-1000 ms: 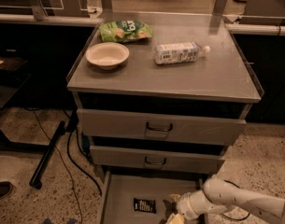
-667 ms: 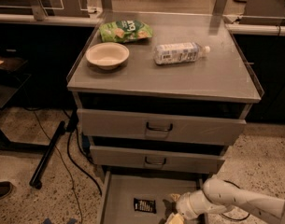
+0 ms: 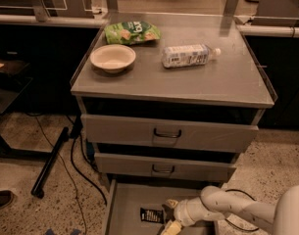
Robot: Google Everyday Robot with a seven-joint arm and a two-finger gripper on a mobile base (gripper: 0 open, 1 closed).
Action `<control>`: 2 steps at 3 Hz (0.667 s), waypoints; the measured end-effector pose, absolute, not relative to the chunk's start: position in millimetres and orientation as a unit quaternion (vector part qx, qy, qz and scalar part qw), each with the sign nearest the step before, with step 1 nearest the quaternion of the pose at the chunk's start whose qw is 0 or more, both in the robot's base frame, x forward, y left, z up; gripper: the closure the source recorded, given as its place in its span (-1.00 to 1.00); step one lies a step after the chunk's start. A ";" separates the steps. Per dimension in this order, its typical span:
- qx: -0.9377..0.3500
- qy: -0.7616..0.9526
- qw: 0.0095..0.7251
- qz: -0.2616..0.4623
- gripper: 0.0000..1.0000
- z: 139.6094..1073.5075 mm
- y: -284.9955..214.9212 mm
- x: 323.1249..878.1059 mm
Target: Pick rxbar chocolate from bottom drawer and place on counter
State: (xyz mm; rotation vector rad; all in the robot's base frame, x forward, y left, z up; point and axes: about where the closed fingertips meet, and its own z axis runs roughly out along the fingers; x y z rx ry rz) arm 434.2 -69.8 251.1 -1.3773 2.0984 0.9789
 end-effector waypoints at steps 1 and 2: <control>-0.509 0.749 0.237 0.352 -1.00 240.1 -58.6 454.0; -0.509 0.749 0.237 0.352 -1.00 240.0 -58.4 454.0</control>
Offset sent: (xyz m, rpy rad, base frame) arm 0.0171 0.0106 -0.0098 0.0134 -0.0320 0.0146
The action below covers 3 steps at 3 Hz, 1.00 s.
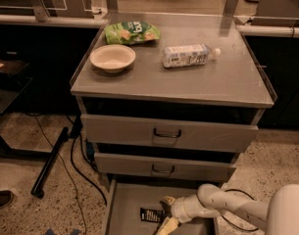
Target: Pick rxbar chocolate from bottom drawer and place on counter
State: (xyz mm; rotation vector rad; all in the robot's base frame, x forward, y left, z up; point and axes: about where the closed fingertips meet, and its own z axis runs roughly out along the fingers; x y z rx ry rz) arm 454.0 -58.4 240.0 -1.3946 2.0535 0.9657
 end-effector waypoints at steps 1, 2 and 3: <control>-0.510 0.742 0.245 0.361 -1.00 229.7 -42.2 449.2; -0.512 0.737 0.268 0.350 -1.00 211.3 -20.2 470.6; -0.513 0.737 0.268 0.350 -1.00 210.6 -19.6 470.8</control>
Offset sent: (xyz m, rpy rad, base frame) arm 0.0233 0.0456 -0.0298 0.0499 -0.0855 -0.0151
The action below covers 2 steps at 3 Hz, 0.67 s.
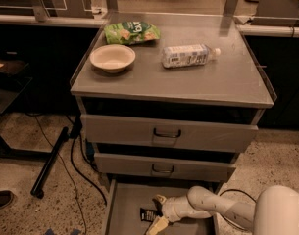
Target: Pick rxbar chocolate from bottom drawer and place on counter
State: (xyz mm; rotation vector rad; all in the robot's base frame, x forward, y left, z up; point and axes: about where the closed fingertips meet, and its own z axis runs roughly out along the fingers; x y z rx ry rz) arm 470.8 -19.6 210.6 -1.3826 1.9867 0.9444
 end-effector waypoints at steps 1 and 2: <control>-0.517 0.727 0.275 0.358 -1.00 200.4 -12.2 472.9; -0.530 0.718 0.291 0.344 -1.00 177.6 -3.4 503.4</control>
Offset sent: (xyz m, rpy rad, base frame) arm 0.0390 0.0168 -0.0338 0.0237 -0.0794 0.0308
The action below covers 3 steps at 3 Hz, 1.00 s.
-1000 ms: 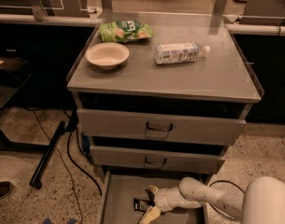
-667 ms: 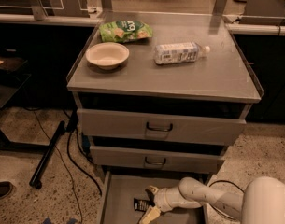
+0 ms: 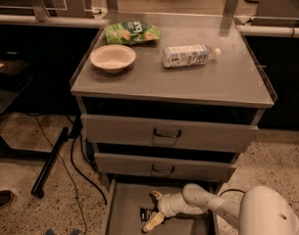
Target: Pick rxbar chocolate from bottom drawer and place on counter
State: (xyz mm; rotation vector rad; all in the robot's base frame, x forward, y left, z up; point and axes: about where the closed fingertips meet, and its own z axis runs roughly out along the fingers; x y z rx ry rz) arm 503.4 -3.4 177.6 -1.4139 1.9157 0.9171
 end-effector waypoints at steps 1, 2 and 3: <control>-0.530 0.718 0.291 0.344 -1.00 177.6 -3.4 503.4; -0.522 0.722 0.291 0.349 -1.00 163.8 -10.4 506.2; -0.514 0.728 0.288 0.352 -1.00 127.2 -25.9 514.0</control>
Offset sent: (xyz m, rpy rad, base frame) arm 0.0121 -0.0261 -0.0399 0.0268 0.0335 -0.0424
